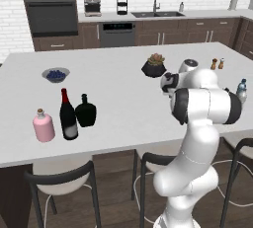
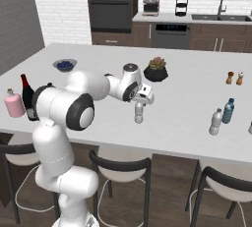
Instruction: Move the plastic bottles in the middle to the plastics group, and the glass bottles in the middle to the glass group.
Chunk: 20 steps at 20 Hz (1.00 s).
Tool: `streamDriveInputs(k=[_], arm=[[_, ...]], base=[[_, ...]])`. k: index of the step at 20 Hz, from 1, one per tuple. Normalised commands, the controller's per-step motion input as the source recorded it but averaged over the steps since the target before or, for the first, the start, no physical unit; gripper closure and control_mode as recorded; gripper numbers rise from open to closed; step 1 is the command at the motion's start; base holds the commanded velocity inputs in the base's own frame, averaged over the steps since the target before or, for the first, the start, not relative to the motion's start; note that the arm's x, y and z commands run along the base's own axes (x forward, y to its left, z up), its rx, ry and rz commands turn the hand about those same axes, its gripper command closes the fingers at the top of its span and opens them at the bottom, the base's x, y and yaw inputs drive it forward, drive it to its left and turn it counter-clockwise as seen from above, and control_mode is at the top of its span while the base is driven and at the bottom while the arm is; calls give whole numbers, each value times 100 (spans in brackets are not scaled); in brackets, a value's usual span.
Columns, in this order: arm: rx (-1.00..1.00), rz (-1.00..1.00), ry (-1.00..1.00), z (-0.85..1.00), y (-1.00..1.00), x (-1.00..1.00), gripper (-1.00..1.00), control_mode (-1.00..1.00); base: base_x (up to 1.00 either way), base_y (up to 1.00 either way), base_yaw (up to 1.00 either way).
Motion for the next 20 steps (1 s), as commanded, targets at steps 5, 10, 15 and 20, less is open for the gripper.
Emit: streamDriveInputs(k=[5, 10, 15, 20], arm=[[0, 0, 0, -18, -7, 10, -100, -100], [0, 0, 0, -2, -4, 1, -100, -100], [0, 0, 0, -4, 0, 15, -100, -100], [0, 0, 0, -10, 0, 19, -100, -100]], base=[[0, 0, 0], [0, 0, 0], [0, 0, 0], [0, 0, 0]])
